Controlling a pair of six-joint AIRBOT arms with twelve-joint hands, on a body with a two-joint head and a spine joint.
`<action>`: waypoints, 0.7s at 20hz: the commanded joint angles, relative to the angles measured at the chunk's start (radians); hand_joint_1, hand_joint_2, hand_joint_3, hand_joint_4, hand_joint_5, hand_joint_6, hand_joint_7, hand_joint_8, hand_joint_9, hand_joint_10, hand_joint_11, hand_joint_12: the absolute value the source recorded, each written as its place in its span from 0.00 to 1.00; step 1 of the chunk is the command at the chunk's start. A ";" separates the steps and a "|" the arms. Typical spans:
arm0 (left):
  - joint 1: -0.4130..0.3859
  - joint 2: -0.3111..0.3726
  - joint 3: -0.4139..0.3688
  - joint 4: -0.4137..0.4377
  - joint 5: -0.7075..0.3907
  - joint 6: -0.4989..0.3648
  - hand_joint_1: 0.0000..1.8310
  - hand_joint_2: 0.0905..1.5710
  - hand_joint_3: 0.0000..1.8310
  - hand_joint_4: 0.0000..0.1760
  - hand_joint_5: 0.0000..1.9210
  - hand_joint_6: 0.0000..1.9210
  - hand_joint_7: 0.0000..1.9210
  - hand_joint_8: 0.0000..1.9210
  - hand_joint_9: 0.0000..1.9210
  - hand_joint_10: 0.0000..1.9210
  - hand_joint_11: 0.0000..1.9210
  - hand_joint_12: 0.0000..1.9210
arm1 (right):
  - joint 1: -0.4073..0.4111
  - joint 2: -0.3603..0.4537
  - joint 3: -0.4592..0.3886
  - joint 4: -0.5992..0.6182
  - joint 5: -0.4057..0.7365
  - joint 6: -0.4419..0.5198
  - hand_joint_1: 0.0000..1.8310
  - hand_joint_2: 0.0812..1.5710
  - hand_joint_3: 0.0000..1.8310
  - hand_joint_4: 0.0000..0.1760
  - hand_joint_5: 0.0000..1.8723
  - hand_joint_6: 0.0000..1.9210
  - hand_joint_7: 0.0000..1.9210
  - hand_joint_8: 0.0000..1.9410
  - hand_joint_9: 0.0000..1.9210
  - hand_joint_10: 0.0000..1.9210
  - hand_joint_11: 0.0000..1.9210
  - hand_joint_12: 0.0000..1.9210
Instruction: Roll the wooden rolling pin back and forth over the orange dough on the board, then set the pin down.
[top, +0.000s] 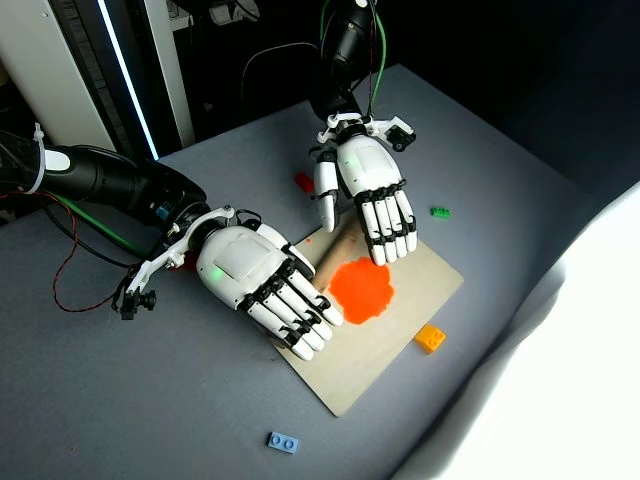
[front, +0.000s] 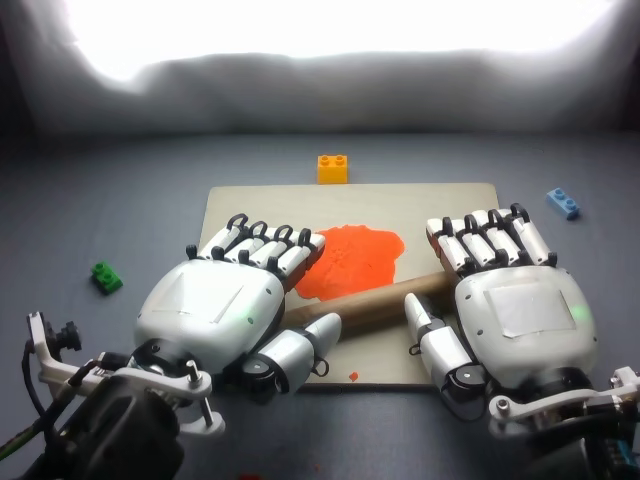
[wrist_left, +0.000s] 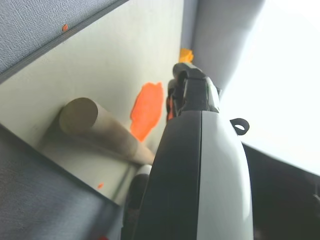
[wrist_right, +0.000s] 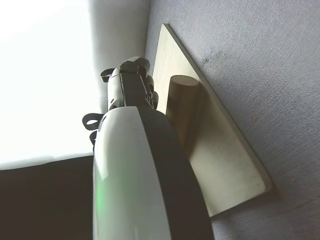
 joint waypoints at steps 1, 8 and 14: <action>-0.012 0.012 -0.003 0.058 -0.083 0.009 0.00 0.96 0.00 0.00 0.09 0.00 0.11 0.00 0.09 0.00 0.00 0.27 | 0.015 0.010 -0.002 -0.080 0.106 -0.004 0.00 1.00 0.00 0.00 0.18 0.01 0.20 0.01 0.16 0.01 0.00 0.39; -0.086 0.082 -0.032 0.057 0.083 0.098 0.00 0.95 0.00 0.00 0.08 0.00 0.10 0.00 0.08 0.00 0.00 0.21 | 0.073 0.063 -0.053 -0.080 0.111 -0.005 0.00 0.99 0.00 0.00 0.18 0.02 0.21 0.00 0.16 0.01 0.00 0.40; -0.201 0.190 -0.114 -0.054 0.247 0.272 0.00 0.95 0.00 0.00 0.10 0.00 0.11 0.00 0.09 0.00 0.00 0.21 | 0.148 0.120 -0.066 -0.080 0.079 -0.022 0.00 1.00 0.00 0.00 0.16 0.00 0.20 0.00 0.14 0.00 0.00 0.34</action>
